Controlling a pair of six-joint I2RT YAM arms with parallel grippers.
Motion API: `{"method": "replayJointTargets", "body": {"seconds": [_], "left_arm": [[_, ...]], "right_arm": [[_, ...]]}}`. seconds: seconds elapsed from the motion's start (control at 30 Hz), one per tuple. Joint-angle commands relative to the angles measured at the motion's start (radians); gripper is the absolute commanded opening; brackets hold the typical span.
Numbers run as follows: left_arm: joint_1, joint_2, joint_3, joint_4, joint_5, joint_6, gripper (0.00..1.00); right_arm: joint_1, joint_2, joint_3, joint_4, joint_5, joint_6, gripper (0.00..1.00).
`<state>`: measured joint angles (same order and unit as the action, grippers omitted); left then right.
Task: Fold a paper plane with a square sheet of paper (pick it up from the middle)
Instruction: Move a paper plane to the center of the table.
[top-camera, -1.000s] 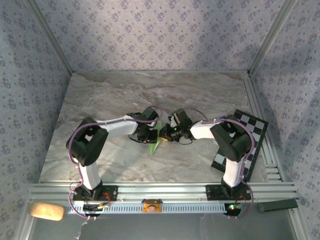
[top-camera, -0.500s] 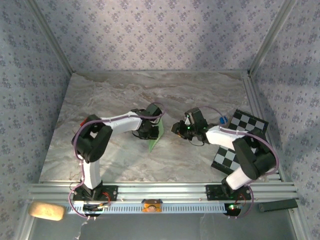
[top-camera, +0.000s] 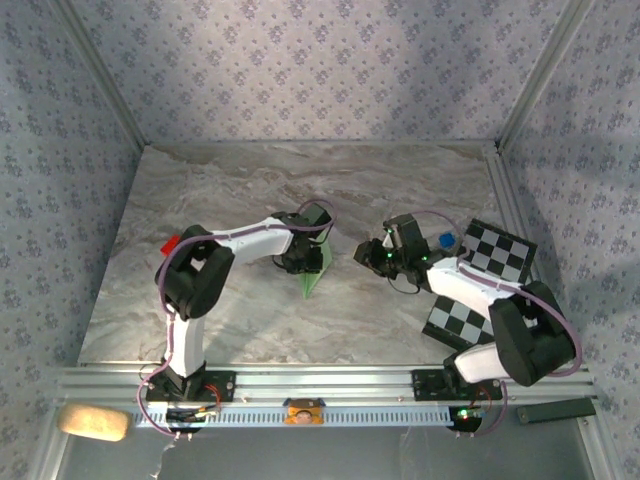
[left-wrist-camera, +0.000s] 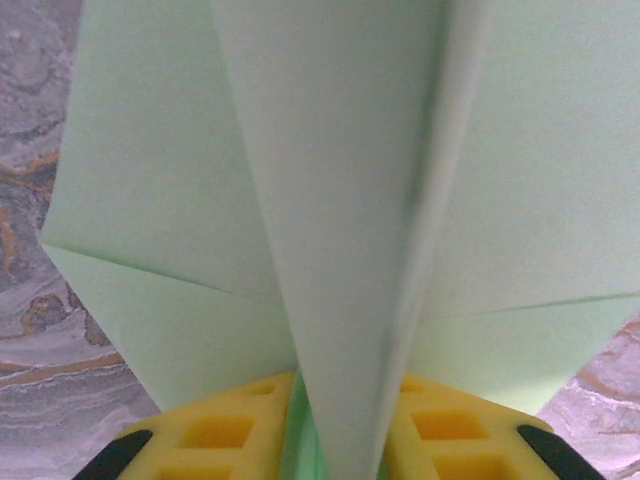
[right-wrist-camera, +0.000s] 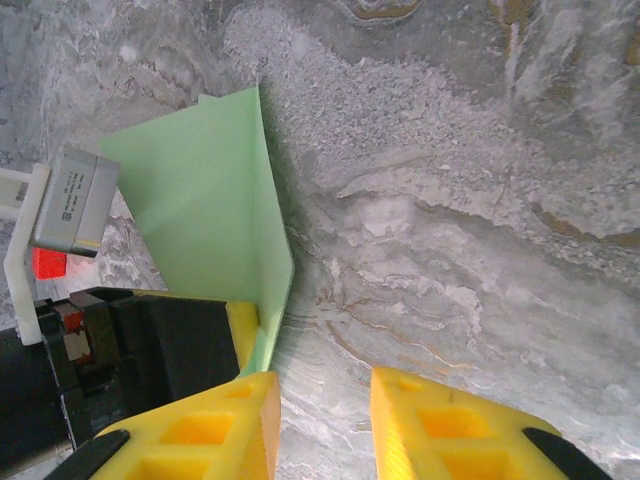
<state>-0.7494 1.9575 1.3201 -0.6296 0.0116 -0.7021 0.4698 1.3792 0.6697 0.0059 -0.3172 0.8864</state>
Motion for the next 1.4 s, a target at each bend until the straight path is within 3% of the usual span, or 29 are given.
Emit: {"method": "replayJointTargets", "body": {"seconds": [0.0, 0.63, 1.37], "left_arm": [[0.000, 0.064, 0.011, -0.042, -0.063, -0.050, 0.26], [-0.039, 0.166, 0.160, -0.187, -0.185, -0.183, 0.34], [-0.045, 0.064, 0.186, -0.194, -0.198, -0.207, 0.42]], "right_arm": [[-0.013, -0.036, -0.011, -0.047, -0.003, -0.038, 0.31], [-0.164, -0.140, -0.019, -0.171, -0.130, -0.164, 0.35], [-0.184, -0.168, -0.039, -0.177, -0.119, -0.155, 0.36]]}}
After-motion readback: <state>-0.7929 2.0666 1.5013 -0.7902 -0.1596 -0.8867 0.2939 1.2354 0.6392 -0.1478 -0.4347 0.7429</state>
